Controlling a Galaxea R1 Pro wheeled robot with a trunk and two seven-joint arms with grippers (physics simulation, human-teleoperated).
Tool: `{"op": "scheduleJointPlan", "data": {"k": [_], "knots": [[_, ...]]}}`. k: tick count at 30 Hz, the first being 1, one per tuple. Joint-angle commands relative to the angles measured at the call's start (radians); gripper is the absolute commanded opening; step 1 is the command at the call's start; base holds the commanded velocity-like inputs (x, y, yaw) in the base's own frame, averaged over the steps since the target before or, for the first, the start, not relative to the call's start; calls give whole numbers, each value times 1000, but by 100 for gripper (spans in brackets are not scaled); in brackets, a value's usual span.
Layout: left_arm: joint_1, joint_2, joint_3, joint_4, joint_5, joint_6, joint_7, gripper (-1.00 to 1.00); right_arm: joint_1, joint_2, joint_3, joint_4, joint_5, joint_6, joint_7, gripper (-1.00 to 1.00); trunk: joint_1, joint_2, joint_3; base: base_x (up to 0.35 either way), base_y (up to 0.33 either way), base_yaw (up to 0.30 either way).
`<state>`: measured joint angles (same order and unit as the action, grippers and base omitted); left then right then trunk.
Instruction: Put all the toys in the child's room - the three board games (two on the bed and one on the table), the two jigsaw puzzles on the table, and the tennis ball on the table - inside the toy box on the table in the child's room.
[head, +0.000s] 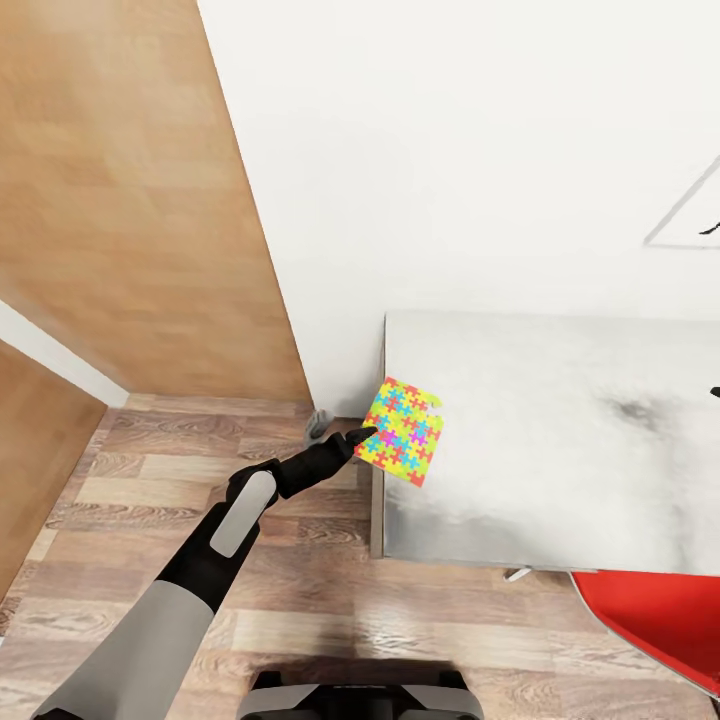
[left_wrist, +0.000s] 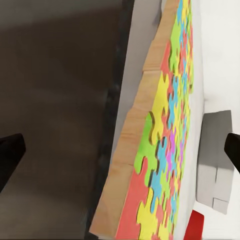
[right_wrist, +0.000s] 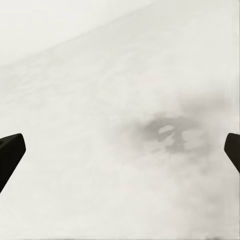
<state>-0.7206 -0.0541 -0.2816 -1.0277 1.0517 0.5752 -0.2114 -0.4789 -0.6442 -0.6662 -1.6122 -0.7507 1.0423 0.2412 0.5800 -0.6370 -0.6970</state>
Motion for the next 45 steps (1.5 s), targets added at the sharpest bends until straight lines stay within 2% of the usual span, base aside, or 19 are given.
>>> {"op": "scheduleJointPlan", "data": {"k": [1, 11, 34, 35, 45], "knots": [[0, 0, 1, 0, 4, 5, -1, 100, -1, 0, -1, 0, 10, 5, 10, 100, 0, -1, -1, 0, 0, -214], [0, -1, 1, 0, 4, 5, 1, 100, -1, -1, -2, 0, 11, 5, 10, 100, 0, -1, -1, 0, 0, -122], [0, -1, 2, 0, 5, 5, 1, 100, -1, -3, -4, 0, 11, 5, 10, 100, 0, -1, -1, 0, 0, -13], [0, 0, 2, 0, 5, 5, 0, -100, -1, -3, -4, 0, 11, 5, 10, 100, 0, -1, -1, 0, 0, -1], [0, 0, 3, 0, 7, 5, 0, -100, -1, -3, -4, 0, 11, 5, 10, 100, 0, -1, -1, 0, 0, 0]]}}
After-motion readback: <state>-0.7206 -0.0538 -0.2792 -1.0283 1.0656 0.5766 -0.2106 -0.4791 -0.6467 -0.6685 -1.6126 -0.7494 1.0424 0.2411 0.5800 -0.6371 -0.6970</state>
